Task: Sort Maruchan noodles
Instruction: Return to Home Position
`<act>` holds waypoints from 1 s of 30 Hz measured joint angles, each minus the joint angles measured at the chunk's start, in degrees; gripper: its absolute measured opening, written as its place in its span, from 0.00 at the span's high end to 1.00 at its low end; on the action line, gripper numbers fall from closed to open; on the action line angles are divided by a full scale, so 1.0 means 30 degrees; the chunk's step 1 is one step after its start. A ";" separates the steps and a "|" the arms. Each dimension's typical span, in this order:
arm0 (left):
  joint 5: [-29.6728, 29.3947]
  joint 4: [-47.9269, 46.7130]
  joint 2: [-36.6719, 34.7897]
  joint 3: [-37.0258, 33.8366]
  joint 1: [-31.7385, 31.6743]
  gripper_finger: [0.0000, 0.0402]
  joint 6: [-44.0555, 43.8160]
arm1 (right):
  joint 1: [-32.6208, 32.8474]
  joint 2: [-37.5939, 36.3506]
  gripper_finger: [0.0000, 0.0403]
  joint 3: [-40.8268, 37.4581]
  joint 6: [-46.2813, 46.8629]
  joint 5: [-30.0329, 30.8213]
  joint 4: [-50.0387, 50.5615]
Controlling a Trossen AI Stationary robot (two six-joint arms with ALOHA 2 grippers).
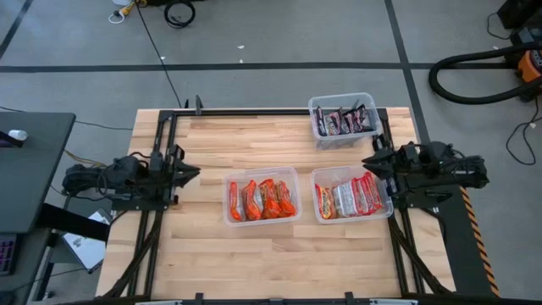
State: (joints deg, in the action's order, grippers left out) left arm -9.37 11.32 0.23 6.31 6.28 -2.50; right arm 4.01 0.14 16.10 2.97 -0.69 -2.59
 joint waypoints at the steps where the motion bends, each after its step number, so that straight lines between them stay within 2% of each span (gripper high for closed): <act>1: 0.0141 0.0969 -0.0001 -0.0395 0.0000 0.89 0.0029 | 0.0000 0.0002 0.84 -0.0322 -0.0043 0.0118 -0.0101; 6: 0.1051 0.1611 0.0050 -0.1948 0.0010 0.89 -0.0609 | 0.0000 0.0000 0.83 -0.1835 0.0352 0.0381 -0.1391; 9: 0.1043 -0.0694 0.0181 -0.1925 0.0007 0.89 -0.1435 | 0.0000 0.0000 0.83 -0.3058 0.1156 0.0400 -0.2158; 13: 0.1022 -0.2370 0.0168 -0.1925 0.0002 0.89 -0.1453 | -0.0002 0.0073 0.84 -0.5233 0.1641 0.1459 -0.5850; 18: 0.1042 -0.2734 0.0168 -0.1925 0.0007 0.89 -0.1457 | -0.0007 0.0236 0.84 -0.5207 0.0369 0.1986 -0.4478; 30: 0.1029 -0.2737 0.0168 -0.1932 0.0007 0.89 -0.1449 | -0.0007 0.0226 0.83 -0.5245 0.0650 0.1852 -0.4525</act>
State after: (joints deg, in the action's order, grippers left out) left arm -6.28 3.11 0.73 0.51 6.31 -6.85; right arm 3.99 0.82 0.36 4.92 4.86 -16.16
